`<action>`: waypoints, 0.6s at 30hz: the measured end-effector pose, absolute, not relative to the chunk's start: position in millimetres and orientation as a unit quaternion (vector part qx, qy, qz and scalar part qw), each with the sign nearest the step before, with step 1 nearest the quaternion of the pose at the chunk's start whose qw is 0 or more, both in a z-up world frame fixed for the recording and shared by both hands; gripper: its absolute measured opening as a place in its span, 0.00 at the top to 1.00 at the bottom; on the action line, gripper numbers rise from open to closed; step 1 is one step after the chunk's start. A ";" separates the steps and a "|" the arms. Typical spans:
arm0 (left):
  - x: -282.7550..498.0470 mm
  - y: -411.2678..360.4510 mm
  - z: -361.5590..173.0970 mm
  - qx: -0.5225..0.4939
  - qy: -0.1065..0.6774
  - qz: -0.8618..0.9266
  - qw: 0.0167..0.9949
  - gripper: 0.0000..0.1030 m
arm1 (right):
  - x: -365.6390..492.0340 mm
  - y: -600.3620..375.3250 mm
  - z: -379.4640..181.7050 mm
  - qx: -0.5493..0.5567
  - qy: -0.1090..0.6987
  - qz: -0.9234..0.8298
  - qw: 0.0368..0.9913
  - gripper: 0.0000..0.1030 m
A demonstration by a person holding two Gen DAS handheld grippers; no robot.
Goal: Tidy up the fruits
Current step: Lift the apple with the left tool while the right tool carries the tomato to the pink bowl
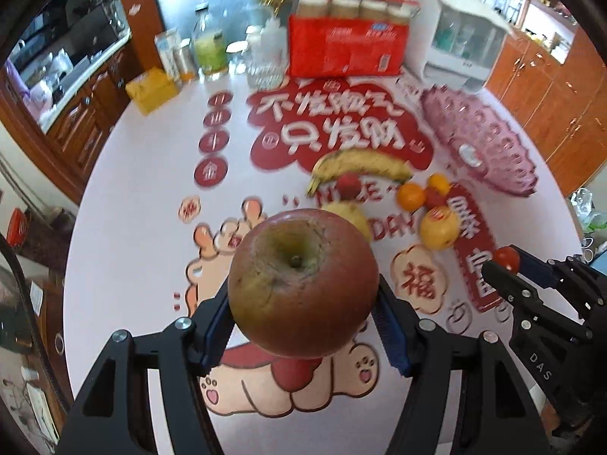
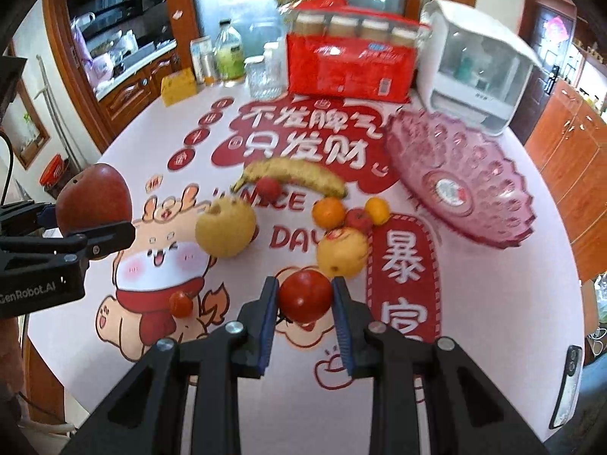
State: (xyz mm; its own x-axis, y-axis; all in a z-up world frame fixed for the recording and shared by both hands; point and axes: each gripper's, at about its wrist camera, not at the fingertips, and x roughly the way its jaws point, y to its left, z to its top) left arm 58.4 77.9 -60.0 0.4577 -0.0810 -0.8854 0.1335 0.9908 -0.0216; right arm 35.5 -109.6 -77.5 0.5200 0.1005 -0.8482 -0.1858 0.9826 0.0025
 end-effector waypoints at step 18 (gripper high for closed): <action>92.6 -11.7 14.0 0.037 0.467 -0.057 0.882 0.36 | 86.3 -221.7 5.7 0.015 0.441 0.079 0.894 0.73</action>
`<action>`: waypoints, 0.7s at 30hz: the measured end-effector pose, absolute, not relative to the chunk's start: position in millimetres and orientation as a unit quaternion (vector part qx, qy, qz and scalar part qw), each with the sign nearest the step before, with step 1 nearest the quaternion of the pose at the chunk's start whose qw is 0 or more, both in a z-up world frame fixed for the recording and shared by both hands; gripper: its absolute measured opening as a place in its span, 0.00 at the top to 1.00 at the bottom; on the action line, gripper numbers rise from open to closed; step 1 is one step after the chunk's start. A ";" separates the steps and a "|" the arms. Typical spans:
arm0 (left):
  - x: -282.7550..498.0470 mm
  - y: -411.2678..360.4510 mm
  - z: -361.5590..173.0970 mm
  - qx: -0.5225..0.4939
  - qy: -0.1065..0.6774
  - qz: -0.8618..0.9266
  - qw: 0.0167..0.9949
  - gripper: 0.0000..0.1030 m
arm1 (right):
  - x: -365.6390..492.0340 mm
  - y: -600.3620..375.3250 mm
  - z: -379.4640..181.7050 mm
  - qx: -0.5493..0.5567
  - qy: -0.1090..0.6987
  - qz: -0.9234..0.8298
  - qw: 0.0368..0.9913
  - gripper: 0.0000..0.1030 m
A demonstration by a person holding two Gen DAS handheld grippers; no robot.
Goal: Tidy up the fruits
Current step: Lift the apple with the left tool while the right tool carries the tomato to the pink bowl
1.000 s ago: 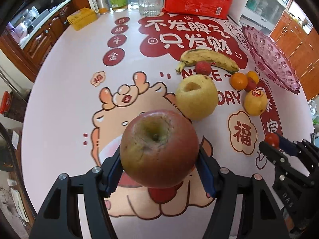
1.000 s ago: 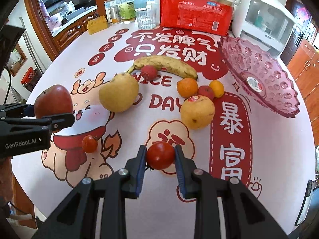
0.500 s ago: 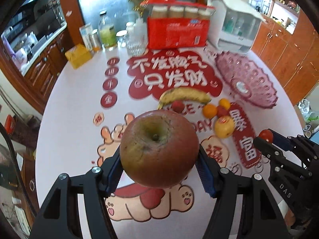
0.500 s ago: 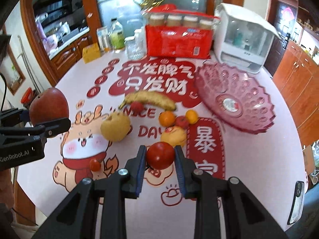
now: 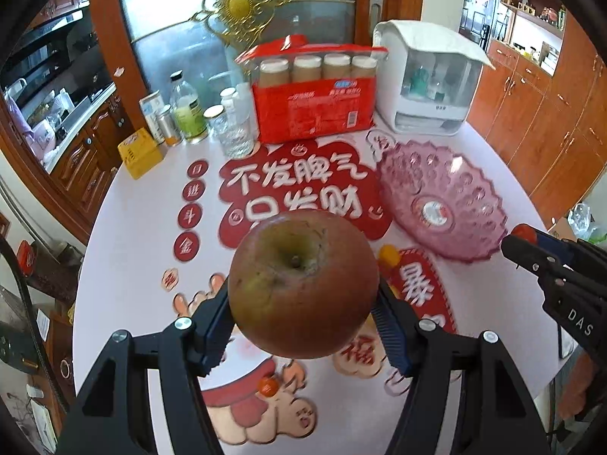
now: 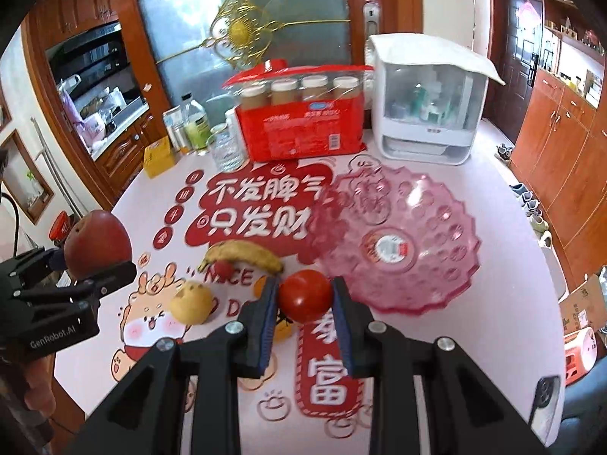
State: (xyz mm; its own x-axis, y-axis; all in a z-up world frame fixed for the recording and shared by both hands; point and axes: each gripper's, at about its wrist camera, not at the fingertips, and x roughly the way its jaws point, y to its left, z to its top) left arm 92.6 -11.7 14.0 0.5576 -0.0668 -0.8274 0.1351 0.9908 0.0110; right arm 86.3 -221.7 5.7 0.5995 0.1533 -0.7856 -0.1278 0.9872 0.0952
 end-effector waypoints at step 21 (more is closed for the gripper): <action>205.6 -170.6 6.6 0.034 0.471 -0.066 0.879 0.36 | 192.6 -353.6 13.2 0.000 0.446 0.044 0.894 0.73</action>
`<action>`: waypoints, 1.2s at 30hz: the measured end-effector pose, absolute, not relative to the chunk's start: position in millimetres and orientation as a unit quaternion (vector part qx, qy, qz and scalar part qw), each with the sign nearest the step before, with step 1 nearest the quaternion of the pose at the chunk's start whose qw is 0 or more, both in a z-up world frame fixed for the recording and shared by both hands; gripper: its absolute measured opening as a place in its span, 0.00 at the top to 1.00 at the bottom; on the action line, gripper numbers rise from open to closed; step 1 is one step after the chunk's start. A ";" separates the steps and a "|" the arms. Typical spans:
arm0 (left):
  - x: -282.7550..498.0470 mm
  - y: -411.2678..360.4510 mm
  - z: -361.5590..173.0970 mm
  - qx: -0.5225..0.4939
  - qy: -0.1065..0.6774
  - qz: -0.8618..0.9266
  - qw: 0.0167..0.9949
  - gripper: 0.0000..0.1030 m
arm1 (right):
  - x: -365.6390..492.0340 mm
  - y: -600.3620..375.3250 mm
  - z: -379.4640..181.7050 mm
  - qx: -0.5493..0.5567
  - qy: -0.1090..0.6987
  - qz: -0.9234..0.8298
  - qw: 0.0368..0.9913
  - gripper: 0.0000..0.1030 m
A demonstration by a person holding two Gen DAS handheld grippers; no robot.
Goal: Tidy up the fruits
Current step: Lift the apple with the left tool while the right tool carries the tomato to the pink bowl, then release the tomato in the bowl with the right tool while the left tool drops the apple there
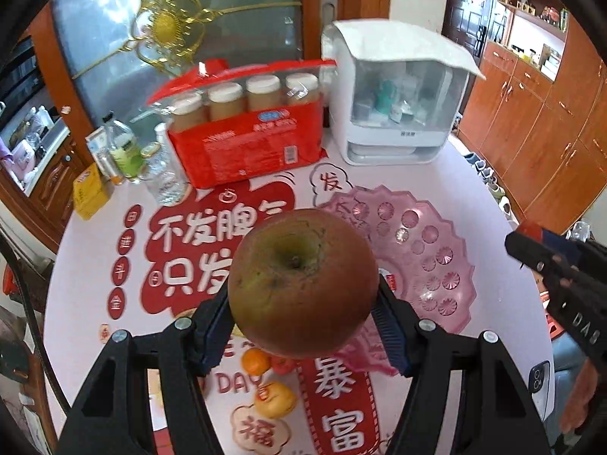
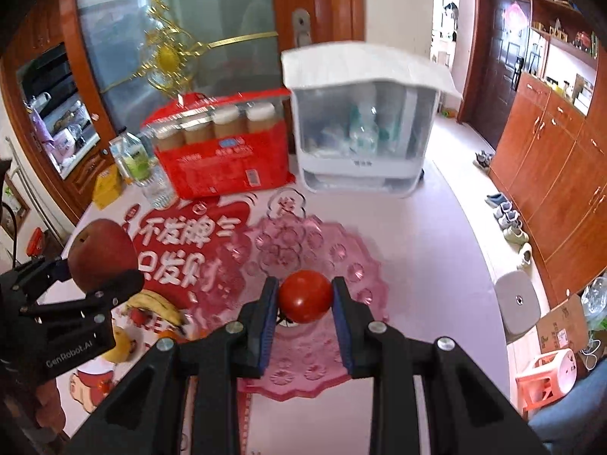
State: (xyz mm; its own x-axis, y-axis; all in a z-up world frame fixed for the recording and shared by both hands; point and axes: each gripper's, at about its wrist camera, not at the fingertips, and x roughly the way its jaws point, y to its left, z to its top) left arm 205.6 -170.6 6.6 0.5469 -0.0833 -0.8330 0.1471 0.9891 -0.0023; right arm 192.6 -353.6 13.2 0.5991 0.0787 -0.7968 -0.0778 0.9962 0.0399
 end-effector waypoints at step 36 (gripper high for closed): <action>286.7 -228.0 -163.8 0.078 0.575 -0.066 0.812 0.36 | 254.7 -343.2 -169.2 -0.030 0.589 0.069 0.804 0.72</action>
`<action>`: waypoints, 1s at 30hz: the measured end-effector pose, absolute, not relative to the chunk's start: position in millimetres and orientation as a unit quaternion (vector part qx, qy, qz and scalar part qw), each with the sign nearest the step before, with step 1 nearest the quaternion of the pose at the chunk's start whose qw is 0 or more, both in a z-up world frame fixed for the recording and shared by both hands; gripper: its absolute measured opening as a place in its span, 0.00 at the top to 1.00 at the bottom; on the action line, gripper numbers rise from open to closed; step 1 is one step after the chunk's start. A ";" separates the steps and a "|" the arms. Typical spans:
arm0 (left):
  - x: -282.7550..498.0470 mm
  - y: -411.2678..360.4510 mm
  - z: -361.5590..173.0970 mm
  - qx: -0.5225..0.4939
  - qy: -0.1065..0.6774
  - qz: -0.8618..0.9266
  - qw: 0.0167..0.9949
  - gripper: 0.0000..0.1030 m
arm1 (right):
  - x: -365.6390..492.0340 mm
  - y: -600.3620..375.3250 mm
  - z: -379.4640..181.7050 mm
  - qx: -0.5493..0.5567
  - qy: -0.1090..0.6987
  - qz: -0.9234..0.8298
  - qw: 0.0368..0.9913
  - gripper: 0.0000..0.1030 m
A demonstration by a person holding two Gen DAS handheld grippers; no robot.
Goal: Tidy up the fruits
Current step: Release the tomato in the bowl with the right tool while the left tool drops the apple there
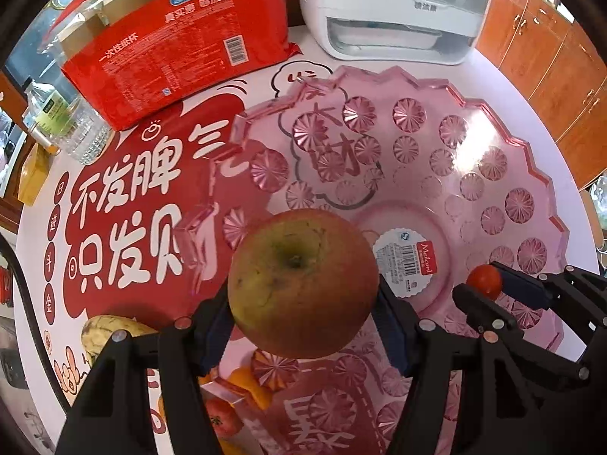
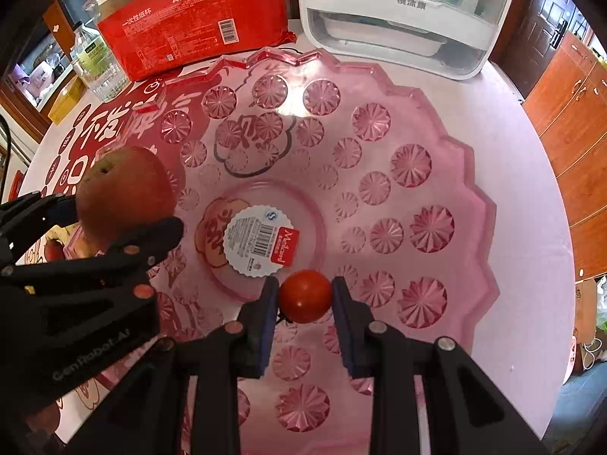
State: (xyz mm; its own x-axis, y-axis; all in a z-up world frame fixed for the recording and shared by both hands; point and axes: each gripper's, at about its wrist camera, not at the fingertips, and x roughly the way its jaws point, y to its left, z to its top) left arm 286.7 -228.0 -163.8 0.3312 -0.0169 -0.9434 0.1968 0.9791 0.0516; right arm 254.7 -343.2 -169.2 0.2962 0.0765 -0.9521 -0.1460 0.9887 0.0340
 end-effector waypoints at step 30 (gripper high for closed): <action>244.4 -205.3 -100.2 0.042 0.555 -0.070 0.828 0.05 | 210.5 -332.0 -130.4 0.008 0.553 0.096 0.828 0.38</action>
